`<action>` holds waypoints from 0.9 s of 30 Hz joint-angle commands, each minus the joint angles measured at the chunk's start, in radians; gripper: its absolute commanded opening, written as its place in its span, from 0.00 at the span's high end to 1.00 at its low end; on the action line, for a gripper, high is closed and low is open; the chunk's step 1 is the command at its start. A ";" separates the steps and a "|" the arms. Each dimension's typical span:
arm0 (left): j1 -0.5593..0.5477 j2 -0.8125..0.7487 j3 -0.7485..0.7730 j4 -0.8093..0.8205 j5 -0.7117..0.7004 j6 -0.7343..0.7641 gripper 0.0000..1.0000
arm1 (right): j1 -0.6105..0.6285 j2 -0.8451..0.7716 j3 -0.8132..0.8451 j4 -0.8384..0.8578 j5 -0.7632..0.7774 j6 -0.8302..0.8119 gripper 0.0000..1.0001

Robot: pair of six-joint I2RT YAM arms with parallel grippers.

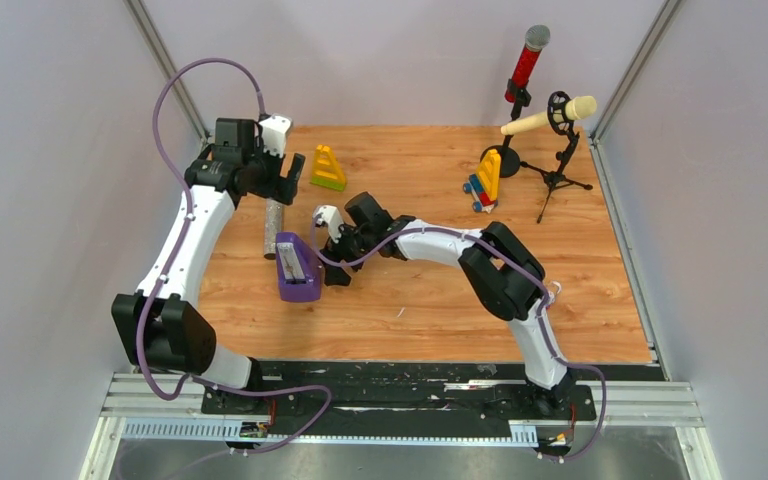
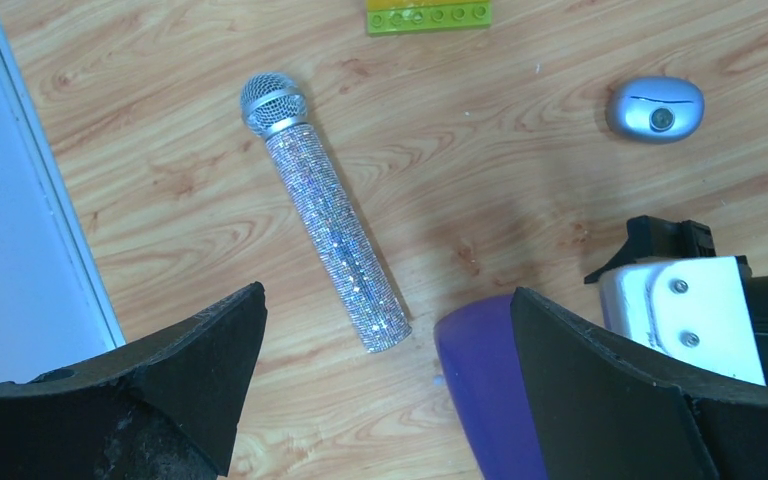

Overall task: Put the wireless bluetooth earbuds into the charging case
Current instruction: Pick up the earbud from the center of the board.

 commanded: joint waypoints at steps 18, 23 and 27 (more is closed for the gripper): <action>0.001 -0.034 -0.024 0.046 0.022 -0.023 0.00 | 0.036 0.026 0.014 -0.016 0.010 0.041 0.43; 0.001 -0.037 -0.025 0.047 0.025 -0.025 0.00 | 0.046 0.028 0.004 -0.016 0.032 0.041 0.45; 0.002 -0.040 -0.026 0.049 0.027 -0.025 0.00 | 0.046 0.026 0.000 -0.018 0.054 0.034 0.50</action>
